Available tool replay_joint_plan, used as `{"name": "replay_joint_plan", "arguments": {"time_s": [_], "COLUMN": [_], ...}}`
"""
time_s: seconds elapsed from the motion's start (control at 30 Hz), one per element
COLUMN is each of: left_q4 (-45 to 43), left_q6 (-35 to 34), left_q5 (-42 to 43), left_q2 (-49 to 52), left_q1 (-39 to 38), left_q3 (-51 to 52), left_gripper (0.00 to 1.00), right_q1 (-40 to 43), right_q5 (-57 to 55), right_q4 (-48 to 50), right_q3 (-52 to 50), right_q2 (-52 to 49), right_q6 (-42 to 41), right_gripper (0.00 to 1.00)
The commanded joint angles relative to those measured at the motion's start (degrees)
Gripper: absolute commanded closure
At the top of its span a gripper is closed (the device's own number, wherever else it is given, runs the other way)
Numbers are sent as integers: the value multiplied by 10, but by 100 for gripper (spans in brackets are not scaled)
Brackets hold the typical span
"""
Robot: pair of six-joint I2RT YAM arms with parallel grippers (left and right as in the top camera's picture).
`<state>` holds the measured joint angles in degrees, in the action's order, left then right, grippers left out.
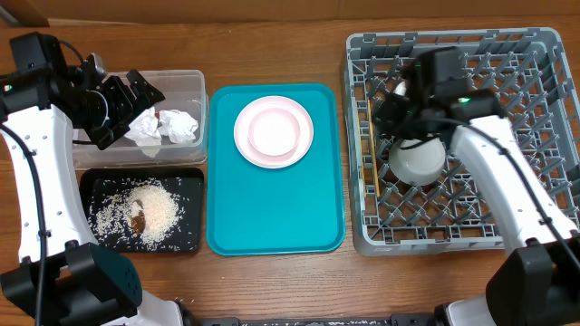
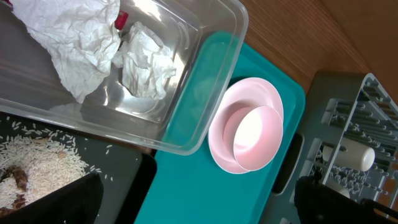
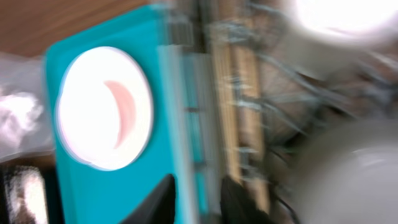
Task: Sort waste into correct bins and load items into the dishwasher
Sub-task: 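Move the right gripper back over the pink bowl on the teal tray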
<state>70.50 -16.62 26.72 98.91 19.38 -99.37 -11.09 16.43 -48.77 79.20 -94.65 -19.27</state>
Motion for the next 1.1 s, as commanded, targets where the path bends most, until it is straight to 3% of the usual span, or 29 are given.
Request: {"name": "replay_joint_plan", "arguments": {"time_s": [0.0, 0.1, 0.43, 0.7, 1.07], "left_q4": [-1, -1, -1, -1, -1], "left_q6": [-8, -8, -8, -8, -8], "left_q5": [-3, -3, -3, -3, -3], "left_q2": [3, 3, 3, 3, 3], "left_q1": [-3, -3, -3, -3, -3], "left_q3": [-12, -12, -12, -12, -12], "left_gripper": [0, 0, 0, 0, 0], "right_q1": [-57, -108, -241, -253, -252], "right_q5": [19, -10, -178, -209, -207], "right_q4": [38, 73, 151, 177, 203], "right_q3": [18, 18, 18, 18, 18], "right_q2": [10, 9, -40, -106, -118], "right_q6": [2, 2, 2, 19, 45], "right_gripper": [65, 58, 53, 49, 43]}}
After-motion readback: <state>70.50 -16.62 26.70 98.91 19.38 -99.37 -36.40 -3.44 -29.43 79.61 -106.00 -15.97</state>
